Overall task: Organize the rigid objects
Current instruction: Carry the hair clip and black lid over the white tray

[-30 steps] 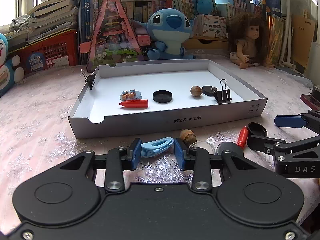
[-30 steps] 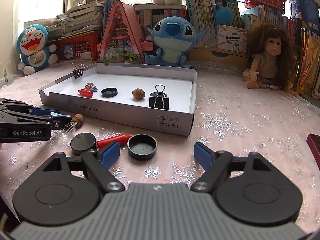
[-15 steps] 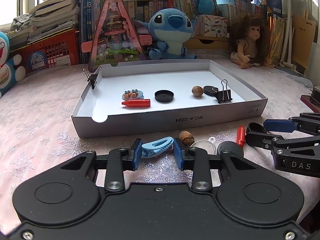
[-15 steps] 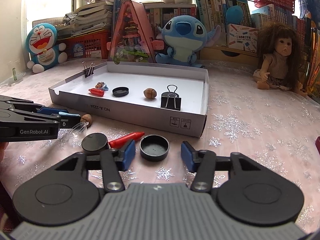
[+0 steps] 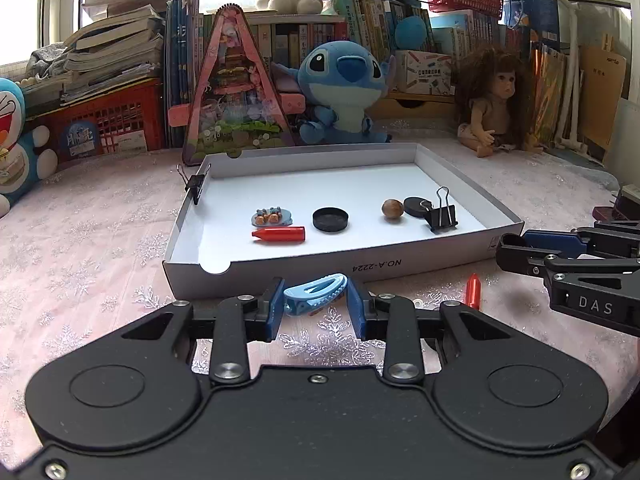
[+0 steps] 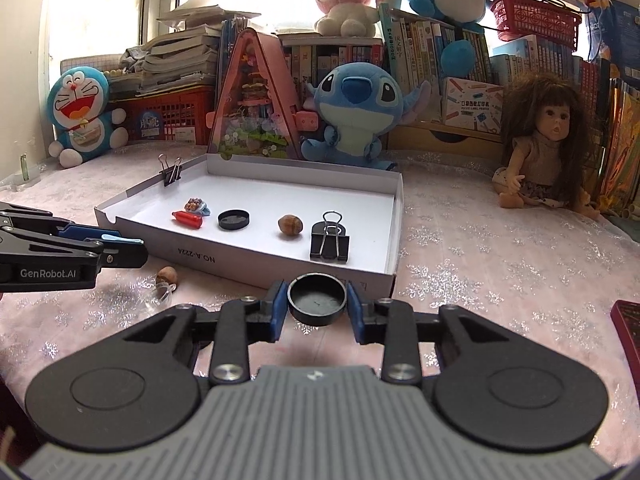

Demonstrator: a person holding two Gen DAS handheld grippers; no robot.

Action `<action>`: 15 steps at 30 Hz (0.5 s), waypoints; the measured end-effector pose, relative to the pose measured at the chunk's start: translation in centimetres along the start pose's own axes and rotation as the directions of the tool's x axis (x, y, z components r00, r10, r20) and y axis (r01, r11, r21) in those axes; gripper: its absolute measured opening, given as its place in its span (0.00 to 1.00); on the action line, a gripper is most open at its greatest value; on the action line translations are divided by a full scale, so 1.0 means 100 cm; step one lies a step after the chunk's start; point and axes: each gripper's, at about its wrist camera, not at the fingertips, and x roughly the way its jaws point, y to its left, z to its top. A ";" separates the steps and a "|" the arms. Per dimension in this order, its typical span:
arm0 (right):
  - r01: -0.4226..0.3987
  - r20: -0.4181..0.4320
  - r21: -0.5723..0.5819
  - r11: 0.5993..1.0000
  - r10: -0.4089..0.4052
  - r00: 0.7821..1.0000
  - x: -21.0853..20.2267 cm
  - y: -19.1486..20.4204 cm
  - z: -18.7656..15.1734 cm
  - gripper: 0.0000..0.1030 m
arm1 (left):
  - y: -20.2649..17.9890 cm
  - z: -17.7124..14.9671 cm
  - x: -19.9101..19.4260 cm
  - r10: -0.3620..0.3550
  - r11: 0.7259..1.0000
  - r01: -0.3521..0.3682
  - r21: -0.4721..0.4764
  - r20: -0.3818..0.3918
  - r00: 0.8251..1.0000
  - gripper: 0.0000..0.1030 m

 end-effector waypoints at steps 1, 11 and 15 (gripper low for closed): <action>0.003 0.005 0.002 1.000 -0.003 1.000 0.000 -0.001 0.001 0.36 | 0.000 0.001 -0.001 -0.001 1.000 0.001 0.000 0.003 1.000 0.30; 0.005 0.020 0.024 1.000 -0.006 1.000 0.004 -0.004 0.012 0.36 | 0.015 0.022 -0.004 0.016 1.000 -0.016 -0.017 0.036 0.999 0.30; 0.004 0.017 0.052 0.999 -0.004 1.000 0.009 -0.011 0.020 0.36 | 0.026 0.035 0.000 0.033 0.999 -0.032 -0.034 0.046 0.998 0.30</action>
